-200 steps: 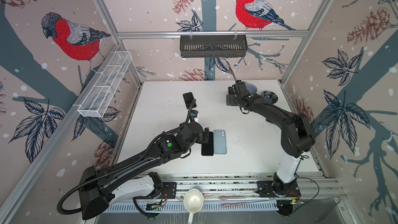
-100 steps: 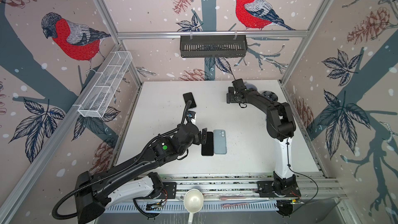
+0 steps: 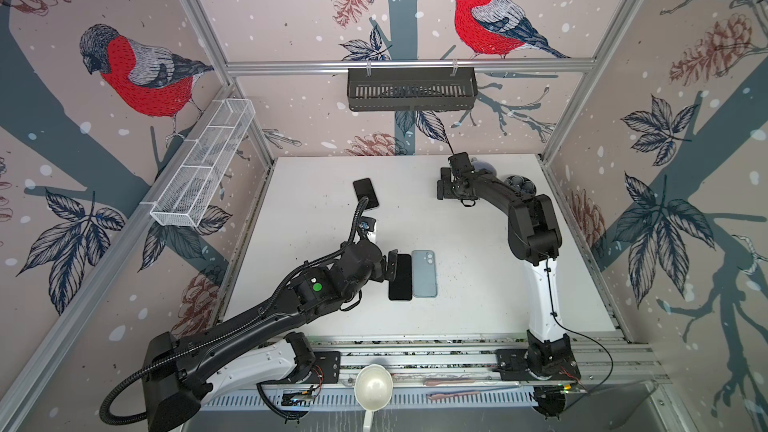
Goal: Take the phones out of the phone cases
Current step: 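Reach the right gripper to the black phone beside the mug and grasp it, then carry the black phone with the right gripper toward the left gripper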
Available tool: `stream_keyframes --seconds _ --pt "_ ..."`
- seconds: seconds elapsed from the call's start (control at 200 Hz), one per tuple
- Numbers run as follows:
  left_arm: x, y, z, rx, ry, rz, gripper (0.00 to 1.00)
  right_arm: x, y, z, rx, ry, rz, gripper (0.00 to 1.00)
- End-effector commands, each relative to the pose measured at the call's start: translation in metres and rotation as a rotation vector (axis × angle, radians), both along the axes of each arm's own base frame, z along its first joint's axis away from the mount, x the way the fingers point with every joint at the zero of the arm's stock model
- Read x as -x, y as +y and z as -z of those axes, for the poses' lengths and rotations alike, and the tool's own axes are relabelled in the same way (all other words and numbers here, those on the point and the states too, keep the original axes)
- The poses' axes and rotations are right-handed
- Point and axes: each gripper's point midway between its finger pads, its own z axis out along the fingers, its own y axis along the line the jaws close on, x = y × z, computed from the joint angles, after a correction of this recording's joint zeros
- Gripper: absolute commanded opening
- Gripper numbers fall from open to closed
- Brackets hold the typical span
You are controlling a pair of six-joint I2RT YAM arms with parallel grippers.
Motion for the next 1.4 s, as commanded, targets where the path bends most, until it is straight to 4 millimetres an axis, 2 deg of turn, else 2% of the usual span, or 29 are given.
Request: stream_keyframes --seconds 0.0,0.36,0.47,0.63,0.8,0.941,1.081,1.251,1.396 --pt "-0.004 -0.002 -0.007 0.043 -0.024 -0.019 0.99 -0.001 -0.002 0.006 0.013 0.020 -0.005 1.00" --pt "-0.003 -0.002 0.001 0.043 -0.011 -0.019 0.99 -0.023 -0.010 0.014 0.033 0.044 0.001 0.93" --pt "-0.004 -0.003 -0.001 0.046 -0.014 -0.018 0.99 -0.024 -0.006 0.020 0.023 0.061 -0.017 0.84" --pt "-0.005 -0.007 0.000 0.049 -0.013 -0.014 0.99 -0.019 -0.001 0.027 0.015 0.074 -0.046 0.78" --pt "-0.006 -0.015 0.003 0.060 0.001 0.003 0.99 -0.014 -0.002 0.034 0.019 0.092 -0.055 0.65" --pt "-0.008 -0.024 0.001 0.088 0.006 0.022 0.99 -0.009 0.002 0.027 -0.002 0.078 -0.061 0.55" --pt "-0.010 -0.035 -0.003 0.115 0.008 0.042 0.99 -0.002 0.004 0.014 -0.027 0.050 -0.055 0.49" --pt "-0.015 -0.049 -0.014 0.169 -0.011 0.063 0.99 0.018 0.013 0.000 -0.104 0.011 -0.070 0.44" --pt "-0.030 -0.062 -0.020 0.261 0.012 0.061 0.99 0.038 0.025 -0.017 -0.163 -0.046 -0.085 0.38"
